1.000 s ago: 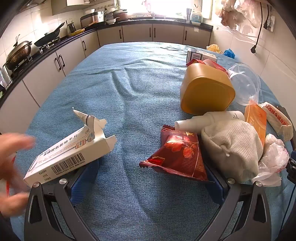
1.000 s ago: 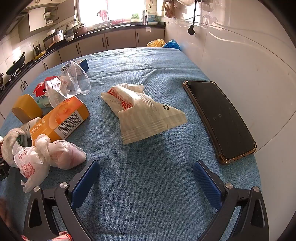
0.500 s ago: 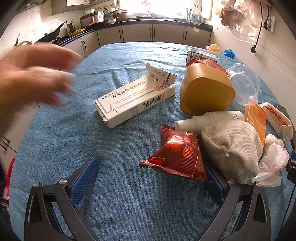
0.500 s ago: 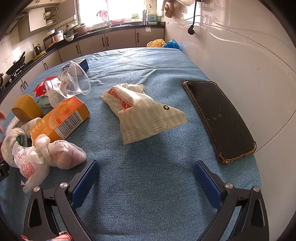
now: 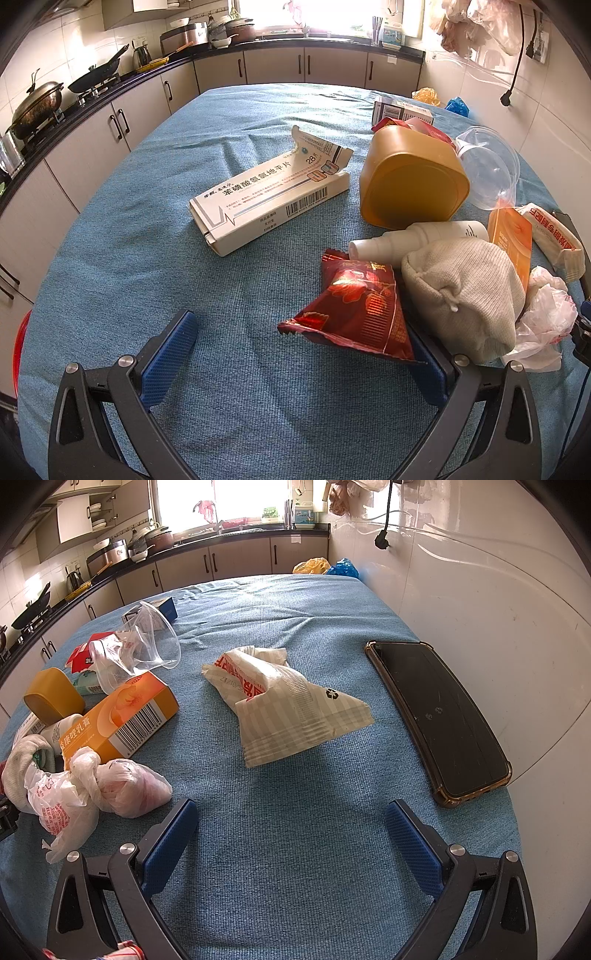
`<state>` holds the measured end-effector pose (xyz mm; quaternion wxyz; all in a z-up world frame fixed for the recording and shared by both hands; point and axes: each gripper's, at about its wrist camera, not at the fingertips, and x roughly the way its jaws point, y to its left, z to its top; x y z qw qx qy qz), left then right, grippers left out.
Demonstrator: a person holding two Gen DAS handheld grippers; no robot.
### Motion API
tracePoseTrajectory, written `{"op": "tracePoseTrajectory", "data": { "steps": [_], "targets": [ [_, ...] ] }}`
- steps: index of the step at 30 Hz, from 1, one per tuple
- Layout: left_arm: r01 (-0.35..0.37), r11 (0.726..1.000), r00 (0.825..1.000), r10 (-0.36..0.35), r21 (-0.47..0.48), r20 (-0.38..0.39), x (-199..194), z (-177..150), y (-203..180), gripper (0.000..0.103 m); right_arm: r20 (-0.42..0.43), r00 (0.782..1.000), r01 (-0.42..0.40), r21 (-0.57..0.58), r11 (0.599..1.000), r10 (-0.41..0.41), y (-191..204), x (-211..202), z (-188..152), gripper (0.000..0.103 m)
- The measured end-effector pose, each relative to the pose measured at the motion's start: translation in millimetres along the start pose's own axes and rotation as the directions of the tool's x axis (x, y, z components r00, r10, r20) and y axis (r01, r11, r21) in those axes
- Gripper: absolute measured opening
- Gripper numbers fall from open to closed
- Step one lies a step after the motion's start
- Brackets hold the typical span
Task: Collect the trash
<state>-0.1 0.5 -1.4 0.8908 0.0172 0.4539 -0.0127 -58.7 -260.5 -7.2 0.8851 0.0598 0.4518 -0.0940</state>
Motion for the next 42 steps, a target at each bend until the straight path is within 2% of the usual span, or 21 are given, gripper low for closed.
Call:
{"op": "tracePoseTrajectory", "data": {
  "steps": [11,16,23,27,29,34,38,42],
  "targets": [
    [0.005,1.0,1.0,-0.005,0.011,-0.004,-2,-1,0,0.103,-0.002,1.0,-0.003,0.001,1.0,0.003,0,0,0,0.103],
    [0.031,0.998,0.999,-0.03,0.052,-0.018,-10,-11,3,0.103,-0.06,0.998,0.003,0.011,1.0,-0.002,2,4,7,0.103],
    [0.085,0.995,0.995,-0.083,0.047,-0.048,-37,-38,19,0.103,-0.09,0.996,0.007,0.007,1.0,-0.006,10,-12,-18,0.103],
    [0.087,0.996,0.996,-0.087,0.009,0.006,-69,-55,41,0.103,-0.08,0.996,0.027,0.004,1.0,-0.027,14,-27,-37,0.103],
    [0.069,0.998,0.997,-0.069,0.001,0.046,-85,-62,50,0.103,-0.071,0.997,0.033,0.018,0.999,-0.032,16,-35,-46,0.103],
    [0.073,0.996,0.992,-0.068,-0.045,0.105,-118,-70,68,0.103,-0.028,0.999,-0.036,0.083,0.996,0.038,20,-67,-64,0.103],
    [0.097,0.99,0.983,-0.08,-0.099,0.167,-142,-81,85,0.103,0.053,0.998,-0.052,0.1,0.994,0.047,30,-97,-76,0.103],
    [0.1,0.991,0.977,-0.083,-0.083,0.194,-155,-84,83,0.103,0.15,0.988,-0.05,0.089,0.995,0.036,42,-128,-84,0.103]
  ]
}}
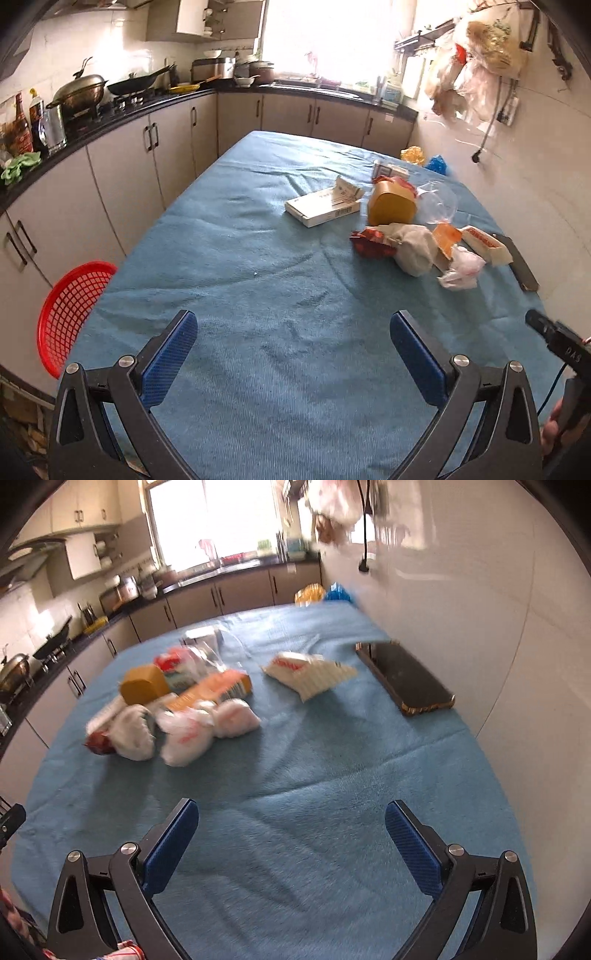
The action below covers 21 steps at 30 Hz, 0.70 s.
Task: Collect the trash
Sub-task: 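Move both tools back and approach the pile of trash on the table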
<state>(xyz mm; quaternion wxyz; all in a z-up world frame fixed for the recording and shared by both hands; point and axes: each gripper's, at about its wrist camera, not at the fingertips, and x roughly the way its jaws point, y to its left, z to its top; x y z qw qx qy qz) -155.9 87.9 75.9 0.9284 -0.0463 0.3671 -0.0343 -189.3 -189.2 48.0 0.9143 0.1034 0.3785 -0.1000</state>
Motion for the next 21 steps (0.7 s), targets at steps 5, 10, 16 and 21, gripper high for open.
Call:
{"op": "tracePoseTrajectory", "data": {
  "steps": [5,10,16,21],
  "targets": [
    [-0.039,0.999,0.994,0.038,0.01,0.104,-27,-2,0,0.103,0.178,0.984,0.014,-0.032,0.999,-0.008,18,-46,0,0.103],
    [-0.115,0.993,0.965,0.105,0.029,0.242,-58,-4,-1,0.103,0.459,0.885,0.091,-0.018,0.996,-0.072,36,-103,-10,0.103],
    [-0.156,0.987,0.94,0.137,0.038,0.314,-75,-10,1,0.103,0.562,0.826,0.057,0.016,0.998,-0.056,37,-116,-22,0.103],
    [-0.246,0.968,0.925,0.221,0.044,0.309,-69,-15,-1,0.103,0.471,0.882,0.048,-0.025,0.999,-0.031,44,-106,-21,0.103]
  ]
}}
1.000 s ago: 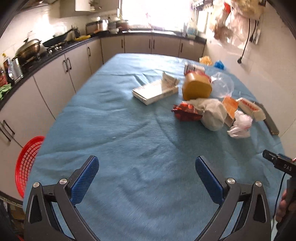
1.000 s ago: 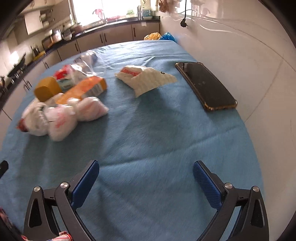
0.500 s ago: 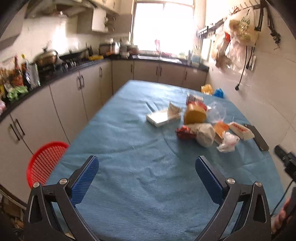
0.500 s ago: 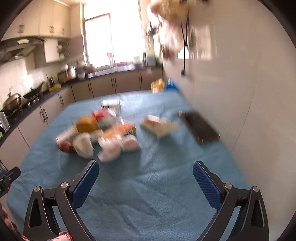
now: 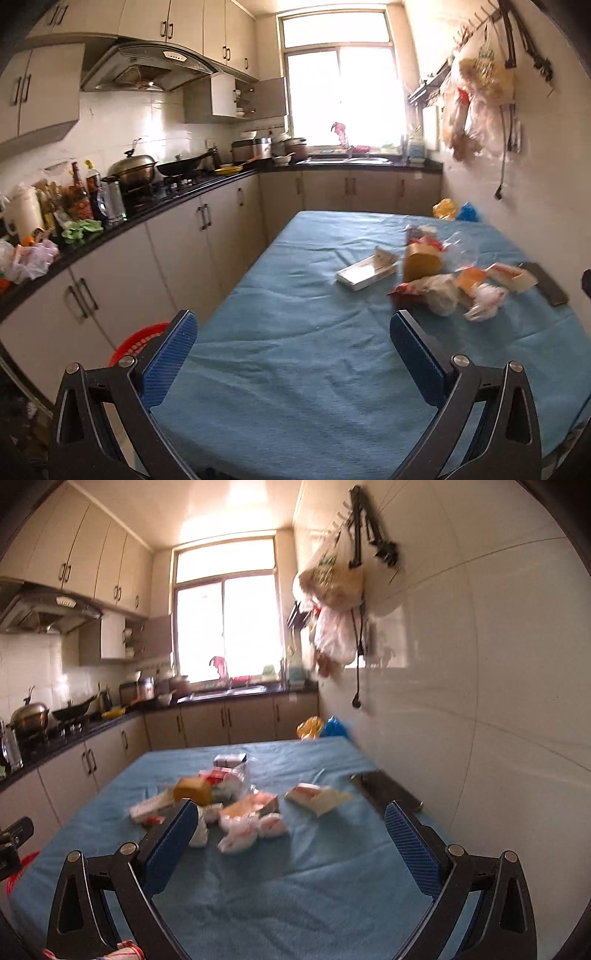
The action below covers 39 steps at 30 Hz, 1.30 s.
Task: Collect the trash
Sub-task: 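Move both tools back and approach the pile of trash on the table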
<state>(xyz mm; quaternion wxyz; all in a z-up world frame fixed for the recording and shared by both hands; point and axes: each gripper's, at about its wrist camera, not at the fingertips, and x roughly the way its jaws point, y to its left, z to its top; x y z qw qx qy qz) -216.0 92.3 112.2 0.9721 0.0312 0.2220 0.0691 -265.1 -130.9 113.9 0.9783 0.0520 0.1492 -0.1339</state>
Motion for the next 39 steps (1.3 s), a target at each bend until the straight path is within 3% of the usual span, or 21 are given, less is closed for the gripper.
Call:
{"op": "tracePoseTrajectory", "data": {
  "steps": [5,14,39],
  "targets": [
    [-0.007,1.0,0.999,0.007,0.013,-0.049,9,-8,-4,0.103,-0.082,0.996,-0.033,-0.055,0.998,0.028,8,13,-10,0.103],
    [0.01,1.0,0.99,-0.007,0.016,-0.143,28,-22,-7,0.103,-0.145,0.987,-0.087,-0.094,0.992,0.073,25,24,-26,0.103],
    [0.035,0.999,0.951,-0.025,0.026,-0.308,80,-38,-17,0.103,-0.347,0.93,-0.124,0.027,0.992,0.125,12,88,-48,0.103]
  ]
}}
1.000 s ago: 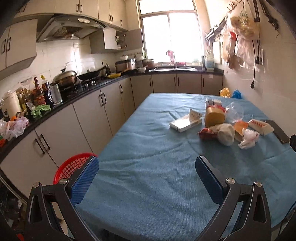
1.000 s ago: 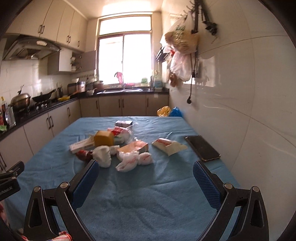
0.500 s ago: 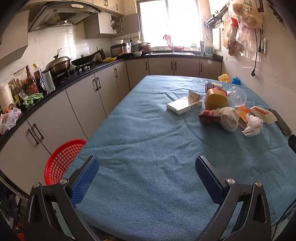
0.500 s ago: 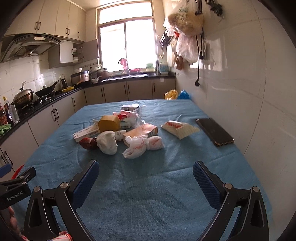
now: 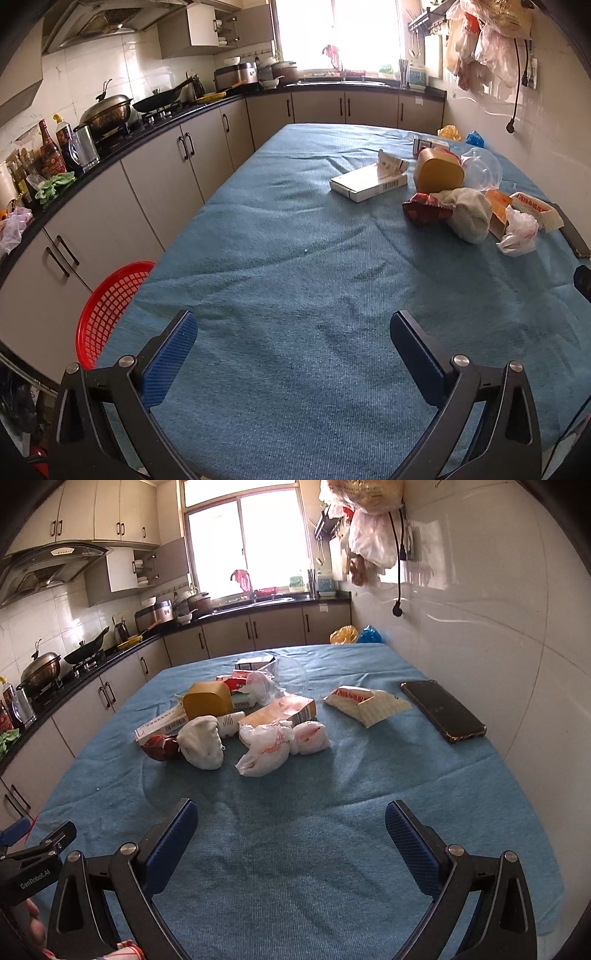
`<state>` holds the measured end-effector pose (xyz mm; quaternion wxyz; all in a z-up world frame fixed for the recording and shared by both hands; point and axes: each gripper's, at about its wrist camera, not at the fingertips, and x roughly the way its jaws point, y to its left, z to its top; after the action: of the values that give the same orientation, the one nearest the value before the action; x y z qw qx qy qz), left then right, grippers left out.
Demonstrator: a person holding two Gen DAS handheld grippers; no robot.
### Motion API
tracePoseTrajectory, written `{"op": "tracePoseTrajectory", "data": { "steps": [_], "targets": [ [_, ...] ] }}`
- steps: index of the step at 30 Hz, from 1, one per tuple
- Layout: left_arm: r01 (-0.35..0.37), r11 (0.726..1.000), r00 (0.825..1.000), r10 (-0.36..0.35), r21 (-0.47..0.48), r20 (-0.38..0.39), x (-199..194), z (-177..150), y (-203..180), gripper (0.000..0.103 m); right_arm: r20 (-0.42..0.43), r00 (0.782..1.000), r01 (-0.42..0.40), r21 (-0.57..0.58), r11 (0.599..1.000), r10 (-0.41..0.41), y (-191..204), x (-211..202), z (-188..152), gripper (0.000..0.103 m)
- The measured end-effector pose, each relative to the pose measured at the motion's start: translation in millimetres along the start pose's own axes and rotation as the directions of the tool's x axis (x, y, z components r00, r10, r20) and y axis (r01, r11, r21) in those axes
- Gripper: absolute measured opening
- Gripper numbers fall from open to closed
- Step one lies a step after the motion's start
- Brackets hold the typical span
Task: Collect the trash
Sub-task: 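Move both tools back and approach the pile of trash on the table, then grasp the red snack wrapper with the left gripper while the right grasps the white bag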
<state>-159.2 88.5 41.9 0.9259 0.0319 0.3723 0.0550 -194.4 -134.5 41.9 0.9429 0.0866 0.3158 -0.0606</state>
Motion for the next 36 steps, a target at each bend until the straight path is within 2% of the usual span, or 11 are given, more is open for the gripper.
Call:
{"op": "tracePoseTrajectory", "data": {
  "steps": [8,10,14,17,20,23,25,28,31,33,36],
  "targets": [
    [0.023,1.0,0.999,-0.022,0.011,-0.037,14,7,0,0.103,-0.038,0.999,-0.023,0.017,1.0,0.024,-4,15,4,0.103],
    [0.038,0.999,0.998,-0.037,0.017,-0.041,15,16,3,0.103,-0.054,0.998,-0.036,0.025,0.999,0.037,-7,21,6,0.103],
    [0.067,0.997,0.998,-0.068,0.049,0.013,7,45,4,0.103,-0.084,0.995,-0.058,0.031,0.998,0.061,-12,31,14,0.103],
    [0.138,0.987,0.99,-0.141,0.08,0.028,7,71,-4,0.103,-0.111,0.989,-0.086,0.067,0.994,0.093,-21,41,23,0.103],
    [0.269,0.96,0.963,-0.268,0.071,-0.024,24,93,-15,0.103,-0.141,0.979,-0.13,0.125,0.984,0.148,-30,53,31,0.103],
    [0.34,0.939,0.939,-0.336,0.056,-0.074,49,106,-29,0.103,-0.177,0.962,-0.175,0.179,0.968,0.206,-37,68,40,0.098],
    [0.369,0.928,0.927,-0.364,0.051,-0.096,64,110,-36,0.095,-0.186,0.955,-0.196,0.184,0.963,0.23,-36,76,45,0.092],
    [0.433,0.901,0.888,-0.424,0.016,-0.175,95,116,-53,0.078,-0.192,0.955,-0.193,0.172,0.966,0.224,-36,88,51,0.089],
    [0.486,0.873,0.848,-0.482,-0.039,-0.221,113,112,-64,0.075,-0.213,0.945,-0.208,0.201,0.957,0.25,-38,102,55,0.087],
    [0.495,0.867,0.839,-0.493,-0.052,-0.231,121,110,-70,0.075,-0.223,0.937,-0.22,0.22,0.95,0.268,-40,110,56,0.087],
    [0.497,0.866,0.836,-0.495,-0.058,-0.237,129,110,-76,0.072,-0.239,0.932,-0.22,0.225,0.949,0.273,-35,121,58,0.087]
  ]
}}
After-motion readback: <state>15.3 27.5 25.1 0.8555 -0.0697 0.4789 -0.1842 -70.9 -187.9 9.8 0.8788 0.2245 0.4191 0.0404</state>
